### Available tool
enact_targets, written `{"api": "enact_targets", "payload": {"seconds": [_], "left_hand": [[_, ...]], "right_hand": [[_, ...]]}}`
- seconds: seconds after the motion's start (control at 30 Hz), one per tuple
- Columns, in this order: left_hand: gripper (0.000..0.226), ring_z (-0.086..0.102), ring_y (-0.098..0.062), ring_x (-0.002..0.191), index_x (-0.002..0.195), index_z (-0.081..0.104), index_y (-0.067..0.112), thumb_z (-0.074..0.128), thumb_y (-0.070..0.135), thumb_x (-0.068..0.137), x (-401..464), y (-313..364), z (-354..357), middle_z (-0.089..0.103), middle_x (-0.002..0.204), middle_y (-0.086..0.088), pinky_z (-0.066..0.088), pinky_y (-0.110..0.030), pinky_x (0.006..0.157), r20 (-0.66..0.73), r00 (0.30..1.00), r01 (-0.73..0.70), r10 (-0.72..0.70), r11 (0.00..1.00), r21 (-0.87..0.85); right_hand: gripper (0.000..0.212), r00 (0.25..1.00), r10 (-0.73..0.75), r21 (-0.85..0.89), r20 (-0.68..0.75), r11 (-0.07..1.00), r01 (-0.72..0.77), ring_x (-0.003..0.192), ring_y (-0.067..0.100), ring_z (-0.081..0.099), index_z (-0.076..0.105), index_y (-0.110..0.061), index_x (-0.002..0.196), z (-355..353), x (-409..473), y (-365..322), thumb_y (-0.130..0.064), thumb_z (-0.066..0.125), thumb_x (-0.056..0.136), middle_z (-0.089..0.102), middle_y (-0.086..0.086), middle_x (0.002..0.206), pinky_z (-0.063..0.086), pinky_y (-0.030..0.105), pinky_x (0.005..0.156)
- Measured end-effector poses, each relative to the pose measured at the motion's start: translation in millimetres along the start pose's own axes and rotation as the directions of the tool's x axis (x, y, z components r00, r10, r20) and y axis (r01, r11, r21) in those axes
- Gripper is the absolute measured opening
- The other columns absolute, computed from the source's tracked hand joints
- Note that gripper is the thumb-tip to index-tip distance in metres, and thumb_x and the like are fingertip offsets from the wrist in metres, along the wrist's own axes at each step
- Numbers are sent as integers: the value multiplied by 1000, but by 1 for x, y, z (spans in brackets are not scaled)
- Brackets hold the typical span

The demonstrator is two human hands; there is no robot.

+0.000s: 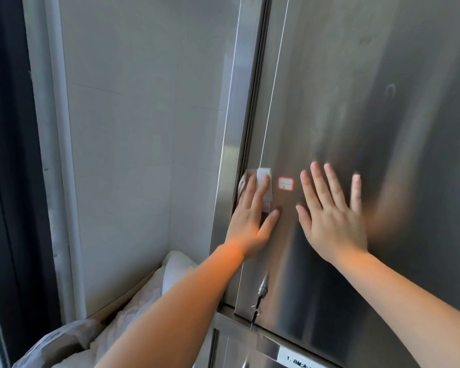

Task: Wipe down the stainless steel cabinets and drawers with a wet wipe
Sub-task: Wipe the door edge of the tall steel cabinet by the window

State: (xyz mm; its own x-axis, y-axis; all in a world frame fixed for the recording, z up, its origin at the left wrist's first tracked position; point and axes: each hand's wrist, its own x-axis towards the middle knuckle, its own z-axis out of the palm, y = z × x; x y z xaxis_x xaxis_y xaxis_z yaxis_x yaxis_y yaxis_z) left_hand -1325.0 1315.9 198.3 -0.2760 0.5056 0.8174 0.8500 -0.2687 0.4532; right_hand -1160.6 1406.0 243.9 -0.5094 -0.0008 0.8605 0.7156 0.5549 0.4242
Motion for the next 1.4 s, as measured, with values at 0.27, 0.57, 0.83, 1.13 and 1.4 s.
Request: {"api": "enact_targets", "payload": {"seconds": [0.27, 0.57, 0.83, 1.13, 1.4], "left_hand": [[73, -14, 0, 148, 153, 7, 26, 40, 50, 93, -87, -32, 30, 0, 161, 4, -4, -18, 118, 65, 995, 79, -82, 995, 55], [71, -7, -1, 149, 156, 16, 27, 39, 51, 93, 8, 6, 0, 9, 165, 2, 5, -27, 122, -11, 998, 56, -57, 996, -69], [71, -7, -5, 148, 153, 12, 24, 48, 41, 94, -107, -34, 38, 5, 162, 0, 11, -40, 123, 81, 984, 156, -159, 987, 44], [70, 7, -12, 150, 154, 25, 13, 41, 45, 93, -4, 11, 9, 23, 161, -7, 4, -24, 120, -117, 990, 63, -75, 993, -103], [68, 0, -8, 149, 151, 13, 35, 48, 42, 93, -138, -22, 52, 12, 163, -4, 16, -47, 122, 29, 932, 363, -362, 928, -83]], "right_hand": [[62, 998, -14, -68, -63, 998, 10, 150, 28, 7, 11, -12, 156, 11, -1, -3, -39, 28, 102, 6, 9, 164, 2, 63, 117], [62, 998, -16, -44, -65, 999, 13, 150, 28, 4, 9, -12, 156, 10, 0, -2, -39, 28, 103, 4, 9, 164, -2, 61, 117], [61, 998, -10, -28, -55, 1000, 8, 150, 28, 2, 7, -13, 156, 8, -1, -2, -38, 26, 104, 4, 9, 164, -2, 62, 117], [62, 1000, -13, -19, -22, 1000, 13, 150, 28, -1, 4, -13, 156, 7, -1, -2, -38, 26, 104, 1, 9, 164, -5, 62, 116], [62, 1000, -13, -7, -22, 1000, 13, 150, 27, -3, 3, -14, 156, 9, 0, -3, -39, 24, 104, 1, 9, 164, -4, 62, 116]]}}
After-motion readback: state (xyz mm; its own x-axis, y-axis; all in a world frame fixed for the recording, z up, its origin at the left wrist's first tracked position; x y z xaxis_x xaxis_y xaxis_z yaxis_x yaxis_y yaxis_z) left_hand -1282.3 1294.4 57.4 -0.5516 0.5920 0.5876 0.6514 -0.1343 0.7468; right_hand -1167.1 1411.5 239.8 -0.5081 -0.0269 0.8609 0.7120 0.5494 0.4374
